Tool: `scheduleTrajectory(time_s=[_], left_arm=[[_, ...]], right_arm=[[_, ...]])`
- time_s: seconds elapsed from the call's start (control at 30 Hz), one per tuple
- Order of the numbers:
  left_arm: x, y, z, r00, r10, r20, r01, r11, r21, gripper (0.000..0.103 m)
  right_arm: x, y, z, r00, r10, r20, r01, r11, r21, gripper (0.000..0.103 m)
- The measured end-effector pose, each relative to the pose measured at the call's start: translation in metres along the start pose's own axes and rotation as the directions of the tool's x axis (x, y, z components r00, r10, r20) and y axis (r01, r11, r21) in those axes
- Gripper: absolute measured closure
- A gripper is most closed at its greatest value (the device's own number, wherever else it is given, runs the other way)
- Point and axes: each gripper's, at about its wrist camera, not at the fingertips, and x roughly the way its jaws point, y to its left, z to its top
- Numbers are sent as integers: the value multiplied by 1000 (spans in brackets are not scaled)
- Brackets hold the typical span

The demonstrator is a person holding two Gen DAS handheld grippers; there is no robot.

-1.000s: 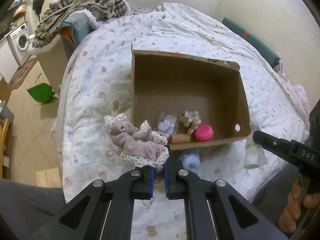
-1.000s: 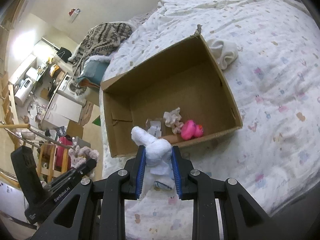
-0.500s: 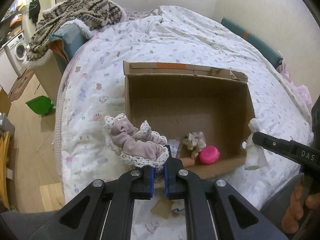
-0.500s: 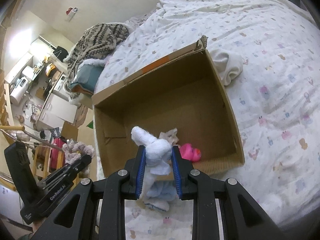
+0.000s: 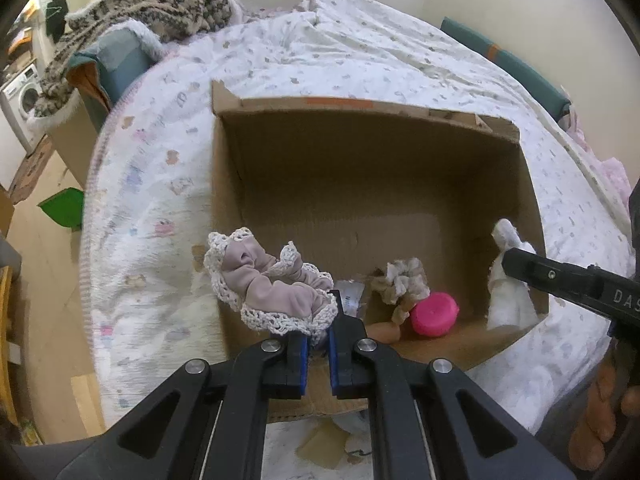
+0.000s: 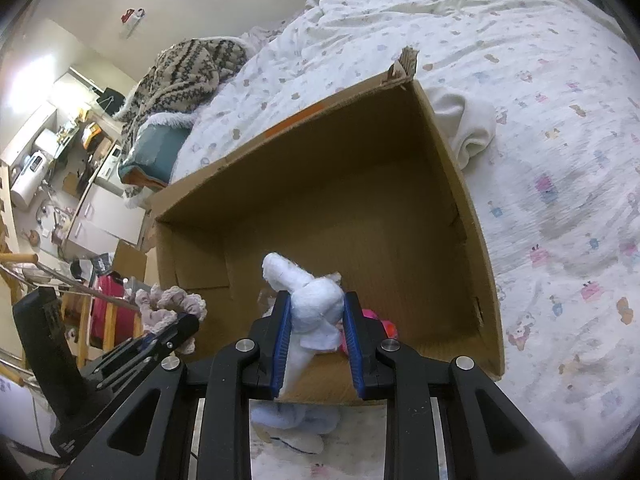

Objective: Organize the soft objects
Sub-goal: 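Carry the white sock and lace doll over the box with both grippers, then open both grippers to drop the white sock and lace doll into the box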

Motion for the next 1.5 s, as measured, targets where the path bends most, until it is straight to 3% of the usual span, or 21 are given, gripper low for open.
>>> scheduleTrajectory(time_s=[0.1,0.23,0.57,1.13,1.37,1.5], left_arm=[[10,-3,-4,1000,-11,-9,12,1000,12,96],[17,-6,-8,999,32,5,-32,998,48,96],[22,-8,-11,1000,13,-14,-13,1000,23,96],[21,-2,-9,1000,4,-12,-4,1000,-15,95],[19,-6,-11,1000,10,-6,-10,1000,-3,83],[16,-8,-10,1000,4,4,-4,1000,4,81]], right_arm=[[7,-1,-2,1000,-6,-9,6,1000,-6,76],[14,-1,-6,1000,-22,-15,21,1000,-18,76],[20,5,-6,999,-45,-15,44,997,-69,75],[31,-4,-3,994,-98,-39,96,994,-49,75],[31,-4,-2,995,-93,-30,92,995,-46,75],[31,-6,-2,996,-90,-29,89,995,-41,75]])
